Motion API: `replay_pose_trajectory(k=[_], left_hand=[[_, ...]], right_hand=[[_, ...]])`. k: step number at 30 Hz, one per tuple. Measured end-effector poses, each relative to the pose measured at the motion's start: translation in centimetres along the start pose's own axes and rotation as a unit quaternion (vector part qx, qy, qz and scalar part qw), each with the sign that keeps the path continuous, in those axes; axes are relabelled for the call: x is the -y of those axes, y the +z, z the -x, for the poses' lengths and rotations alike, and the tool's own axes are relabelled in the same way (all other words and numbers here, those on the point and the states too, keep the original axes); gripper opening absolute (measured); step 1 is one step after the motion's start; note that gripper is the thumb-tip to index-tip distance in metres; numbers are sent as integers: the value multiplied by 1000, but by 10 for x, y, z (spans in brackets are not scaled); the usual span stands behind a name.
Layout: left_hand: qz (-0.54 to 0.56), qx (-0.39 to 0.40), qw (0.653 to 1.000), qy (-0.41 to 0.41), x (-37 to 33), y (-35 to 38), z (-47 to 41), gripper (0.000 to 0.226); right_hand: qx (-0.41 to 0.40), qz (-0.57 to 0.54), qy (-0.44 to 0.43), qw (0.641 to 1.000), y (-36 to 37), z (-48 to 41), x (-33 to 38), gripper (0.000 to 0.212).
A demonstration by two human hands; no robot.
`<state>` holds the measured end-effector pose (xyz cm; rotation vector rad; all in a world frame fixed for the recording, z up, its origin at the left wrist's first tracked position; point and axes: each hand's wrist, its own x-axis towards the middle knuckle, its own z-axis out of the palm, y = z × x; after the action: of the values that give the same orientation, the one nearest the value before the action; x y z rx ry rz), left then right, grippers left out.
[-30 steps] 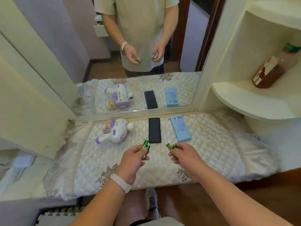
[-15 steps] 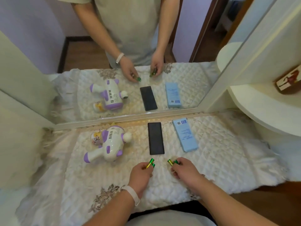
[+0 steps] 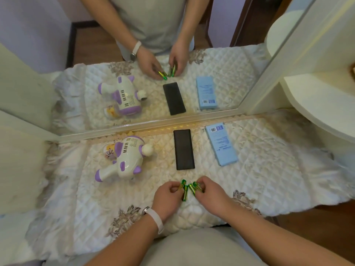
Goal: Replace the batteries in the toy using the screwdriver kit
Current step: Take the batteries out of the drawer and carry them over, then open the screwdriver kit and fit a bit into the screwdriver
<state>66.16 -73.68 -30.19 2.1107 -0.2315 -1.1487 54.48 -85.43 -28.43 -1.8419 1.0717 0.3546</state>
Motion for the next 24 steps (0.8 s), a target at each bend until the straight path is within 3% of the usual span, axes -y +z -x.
replay_pose_trajectory(k=[8,12,19,24], left_hand=[[-107,19,993,44,1,-18,-4,15],[-80,-11,995,52,-14,-25,-11,17],[21,-24,999,23,-62,-19,-42,42],[48,-22,999,-15,-77,-9,-60,40]], right_hand=[[12,30,-21,999,-16,-4,-5,27],[-3,13,-23,1000,-27,-17,6,35],[-12,-65,14,998,-36,-53,41,57],[-2,-119,43,992,-36,-69,53,51]])
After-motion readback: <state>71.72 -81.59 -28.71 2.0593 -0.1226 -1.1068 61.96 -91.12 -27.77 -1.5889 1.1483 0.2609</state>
